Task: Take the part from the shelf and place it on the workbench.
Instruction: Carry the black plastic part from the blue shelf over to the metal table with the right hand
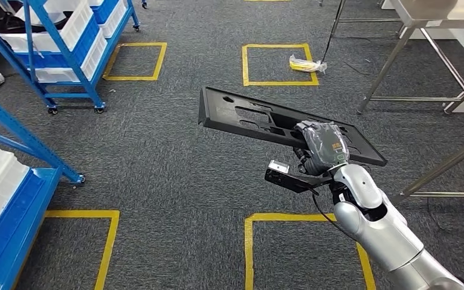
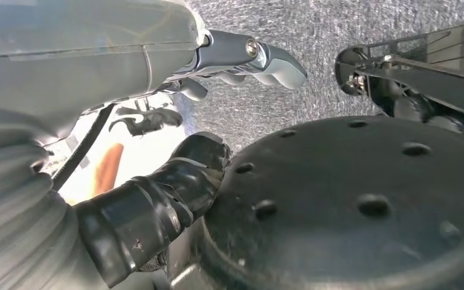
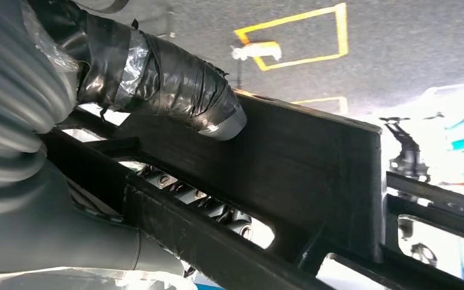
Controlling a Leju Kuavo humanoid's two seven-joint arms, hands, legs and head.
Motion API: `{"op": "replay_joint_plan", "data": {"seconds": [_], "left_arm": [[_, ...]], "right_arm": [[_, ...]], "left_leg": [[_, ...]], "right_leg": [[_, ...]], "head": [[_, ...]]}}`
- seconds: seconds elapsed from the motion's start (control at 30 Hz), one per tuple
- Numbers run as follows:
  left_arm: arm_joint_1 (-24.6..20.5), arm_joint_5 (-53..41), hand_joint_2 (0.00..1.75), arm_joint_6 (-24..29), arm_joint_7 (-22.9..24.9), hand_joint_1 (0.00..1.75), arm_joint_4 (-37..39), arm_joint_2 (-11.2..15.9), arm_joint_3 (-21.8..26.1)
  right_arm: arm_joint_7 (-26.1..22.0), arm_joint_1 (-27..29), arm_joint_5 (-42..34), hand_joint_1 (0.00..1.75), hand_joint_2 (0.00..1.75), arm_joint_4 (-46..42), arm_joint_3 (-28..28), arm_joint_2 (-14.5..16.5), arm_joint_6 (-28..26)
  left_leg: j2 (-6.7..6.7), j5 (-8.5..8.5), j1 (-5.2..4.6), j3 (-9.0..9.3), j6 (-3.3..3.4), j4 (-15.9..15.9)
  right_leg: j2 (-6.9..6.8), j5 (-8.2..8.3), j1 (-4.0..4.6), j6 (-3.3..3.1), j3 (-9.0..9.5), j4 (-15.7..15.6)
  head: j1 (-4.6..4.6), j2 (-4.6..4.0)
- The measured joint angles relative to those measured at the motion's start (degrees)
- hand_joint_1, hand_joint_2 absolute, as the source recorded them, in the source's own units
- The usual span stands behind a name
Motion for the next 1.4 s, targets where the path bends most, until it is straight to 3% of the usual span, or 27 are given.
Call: {"op": "replay_joint_plan", "data": {"seconds": [0.07, 0.13, 0.2, 0.27, 0.33, 0.4, 0.47, 0.5, 0.53, 0.6, 0.67, 0.73, 0.77, 0.83, 0.87, 0.93, 0.97, 1.0, 1.07, 1.1, 1.13, 1.2, 1.27, 1.33, 1.4], "left_arm": [[0.05, 0.01, 1.75, 0.01, -0.01, 0.0, 0.0, -0.01, 0.02], [0.16, 0.03, 1.75, 0.02, -0.02, 0.0, 0.0, -0.02, 0.03], [0.14, 0.04, 1.75, 0.03, -0.03, 0.0, 0.0, -0.04, 0.05], [0.0, 0.04, 1.75, 0.03, -0.03, 0.0, 0.0, -0.08, 0.05], [0.02, 0.04, 1.75, 0.03, -0.1, 0.0, 0.0, -0.15, 0.04], [0.16, 0.04, 1.75, 0.03, -0.17, 0.0, 0.0, -0.22, 0.04], [0.26, 0.04, 1.75, 0.03, -0.19, 0.0, 0.0, -0.26, 0.04], [0.29, 0.03, 1.75, 0.03, -0.2, 0.0, 0.0, -0.26, 0.04], [0.33, 0.03, 1.75, 0.03, -0.24, 0.0, 0.0, -0.27, 0.04], [0.44, 0.01, 1.75, 0.01, -0.4, 0.0, 0.0, -0.29, 0.04], [0.57, -0.03, 1.75, -0.06, -0.58, 0.0, 0.0, -0.32, 0.04], [0.53, -0.13, 1.75, -0.17, -0.67, 0.0, 0.0, -0.31, 0.04], [0.49, -0.19, 1.75, -0.22, -0.68, 0.0, 0.0, -0.3, 0.04], [0.47, -0.22, 1.75, -0.28, -0.75, 0.0, 0.0, -0.28, 0.03], [0.5, -0.21, 1.75, -0.31, -0.78, 0.0, 0.0, -0.28, 0.03], [0.5, -0.18, 1.75, -0.38, -0.79, 0.0, 0.0, -0.3, 0.04], [0.48, -0.2, 1.75, -0.4, -0.78, 0.0, 0.0, -0.3, 0.04], [0.48, -0.25, 1.75, -0.45, -0.76, 0.0, 0.0, -0.3, 0.04], [0.54, -0.37, 1.75, -0.52, -0.72, 0.0, 0.0, -0.29, 0.04], [0.59, -0.41, 1.75, -0.55, -0.7, 0.0, 0.0, -0.3, 0.05], [0.59, -0.43, 1.75, -0.57, -0.69, 0.0, 0.0, -0.29, 0.06], [0.51, -0.43, 1.75, -0.64, -0.69, 0.0, 0.0, -0.28, 0.08], [0.38, -0.43, 1.75, -0.73, -0.7, 0.0, 0.0, -0.29, 0.09], [0.44, -0.45, 1.75, -0.79, -0.72, 0.0, 0.0, -0.33, 0.09], [0.57, -0.48, 1.75, -0.83, -0.73, 0.0, 0.0, -0.39, 0.09]], "right_arm": [[-0.02, -0.05, -0.09, 1.75, 1.75, 0.04, 0.0, 0.0, 0.02], [-0.07, -0.21, -0.16, 1.75, 1.75, 0.09, 0.0, 0.01, 0.04], [-0.15, -0.3, -0.17, 1.75, 1.75, 0.19, 0.0, 0.01, 0.08], [-0.19, -0.25, -0.23, 1.75, 1.75, 0.27, 0.0, -0.04, 0.1], [-0.19, -0.41, -0.29, 1.75, 1.75, 0.33, 0.0, -0.13, 0.11], [-0.2, -0.6, -0.29, 1.75, 1.75, 0.38, 0.0, -0.14, 0.11], [-0.21, -0.51, -0.3, 1.75, 1.75, 0.54, 0.0, -0.13, 0.14], [-0.21, -0.45, -0.3, 1.75, 1.75, 0.64, 0.0, -0.13, 0.16], [-0.21, -0.42, -0.3, 1.75, 1.75, 0.73, 0.0, -0.14, 0.19], [-0.21, -0.47, -0.32, 1.75, 1.75, 0.79, 0.0, -0.14, 0.26], [-0.22, -0.61, -0.34, 1.75, 1.75, 0.78, 0.0, -0.15, 0.3], [-0.23, -0.62, -0.41, 1.75, 1.75, 0.77, -0.02, -0.26, 0.31], [-0.22, -0.54, -0.46, 1.75, 1.75, 0.73, -0.05, -0.35, 0.31], [-0.2, -0.59, -0.55, 1.75, 1.75, 0.65, -0.19, -0.5, 0.32], [-0.2, -0.63, -0.57, 1.75, 1.75, 0.62, -0.25, -0.5, 0.35], [-0.21, -0.67, -0.58, 1.75, 1.75, 0.63, -0.31, -0.46, 0.49], [-0.23, -0.61, -0.58, 1.75, 1.75, 0.63, -0.31, -0.44, 0.59], [-0.23, -0.56, -0.57, 1.75, 1.75, 0.64, -0.31, -0.44, 0.69], [-0.23, -0.55, -0.52, 1.75, 1.75, 0.63, -0.31, -0.44, 0.86], [-0.23, -0.62, -0.48, 1.75, 1.75, 0.63, -0.31, -0.44, 0.92], [-0.23, -0.71, -0.42, 1.75, 1.75, 0.63, -0.31, -0.42, 0.98], [-0.23, -0.83, -0.33, 1.75, 1.75, 0.62, -0.31, -0.42, 1.06], [-0.23, -0.72, -0.3, 1.75, 1.75, 0.62, -0.32, -0.52, 1.07], [-0.22, -0.86, -0.3, 1.75, 1.75, 0.62, -0.34, -0.63, 1.07], [-0.23, -1.14, -0.29, 1.75, 1.75, 0.62, -0.35, -0.66, 1.09]], "left_leg": [[-1.21, 4.62, 0.01, 2.15, 0.5, -6.11], [-3.55, 7.53, 0.06, 5.03, 0.93, -12.79], [-4.33, 7.46, -0.02, 6.23, 1.16, -15.06], [-3.02, 7.54, -0.02, 6.83, 1.61, -16.12], [-1.51, 7.9, 0.05, 7.57, 2.35, -17.28], [-0.1, 7.82, -0.12, 7.94, 2.83, -17.61], [1.29, 7.32, -0.29, 8.1, 2.91, -17.4], [1.97, 6.98, -0.32, 8.32, 2.85, -17.29], [2.63, 6.56, -0.33, 8.69, 2.73, -17.18], [3.85, 5.62, -0.5, 9.61, 2.27, -17.02], [4.99, 4.83, -0.86, 10.2, 1.69, -16.96], [6.39, 4.2, -1.12, 10.69, 1.16, -17.11], [6.29, 3.78, -1.09, 10.96, 0.89, -16.92], [3.77, 2.08, -0.89, 9.97, 0.43, -13.83], [1.9, 0.74, -0.67, 8.13, 0.27, -10.33], [0.25, -1.49, -0.47, 2.86, 0.03, -2.14], [0.09, -1.28, -0.42, 0.7, -0.03, 0.31], [0.02, 0.23, -0.39, -0.41, -0.03, 0.48], [-0.92, 6.19, -0.25, 0.56, 0.09, -5.68], [-2.14, 8.46, -0.14, 1.66, 0.18, -9.24], [-3.25, 9.65, -0.04, 2.85, 0.32, -12.44], [-4.15, 9.23, -0.07, 4.06, 0.89, -14.9], [-3.08, 8.97, -0.16, 5.15, 1.72, -16.18], [-1.93, 8.73, -0.14, 6.65, 2.47, -17.28], [-0.73, 8.0, -0.26, 7.86, 2.93, -17.75]], "right_leg": [[1.51, -0.12, 0.12, 0.01, 0.27, 0.08], [2.94, -0.2, 0.12, 0.27, 0.29, 0.18], [4.3, 0.0, -0.12, 0.86, -0.07, 0.07], [5.01, 0.1, -0.26, 1.6, -0.34, -0.06], [2.54, -1.37, 0.01, 2.06, -1.63, 2.44], [-0.9, -4.34, 0.07, 2.28, -5.28, 9.25], [-2.02, -5.46, -0.18, 2.55, -8.63, 14.74], [-2.28, -4.46, -0.3, 2.64, -8.86, 14.6], [-2.65, -2.48, -0.36, 2.68, -7.82, 12.14], [-5.19, 1.0, 0.13, 2.38, -4.12, 4.59], [-7.35, 1.56, 0.89, 1.59, -2.0, 0.54], [-6.58, 0.99, 1.08, 0.85, -1.75, 0.13], [-5.8, 0.87, 0.92, 0.58, -1.46, -0.11], [-4.36, 0.57, 0.42, -0.08, -0.52, -0.57], [-3.69, 0.36, 0.3, -0.34, -0.03, -0.68], [-2.14, -0.23, 0.28, -0.58, 0.72, -0.7], [-1.26, -0.59, 0.29, -0.56, 1.19, -0.69], [-0.38, -0.99, 0.29, -0.48, 1.76, -0.68], [1.33, -1.97, 0.18, -0.19, 3.08, -0.68], [2.08, -2.44, 0.16, 0.06, 3.55, -0.66], [2.84, -2.8, 0.12, 0.38, 3.79, -0.64], [4.08, -2.79, -0.07, 1.16, 3.76, -0.75], [4.17, -2.42, -0.25, 1.76, 3.61, -0.54], [1.57, -2.92, -0.07, 2.1, 1.85, 2.83], [-1.22, -5.03, 0.08, 2.4, -2.64, 9.81]], "head": [[0.0, 0.0], [-0.01, 0.0], [0.0, 0.0], [0.01, 0.0], [0.04, 0.0], [0.08, 0.0], [0.07, 0.0], [0.07, 0.0], [0.07, 0.0], [0.09, 0.0], [0.07, 0.0], [0.03, 0.0], [0.04, 0.0], [0.05, 0.0], [0.05, 0.0], [0.04, 0.0], [0.04, 0.0], [0.04, 0.0], [0.05, 0.0], [0.05, 0.0], [0.05, 0.0], [0.04, 0.0], [0.07, 0.0], [0.1, 0.0], [0.11, 0.0]]}}
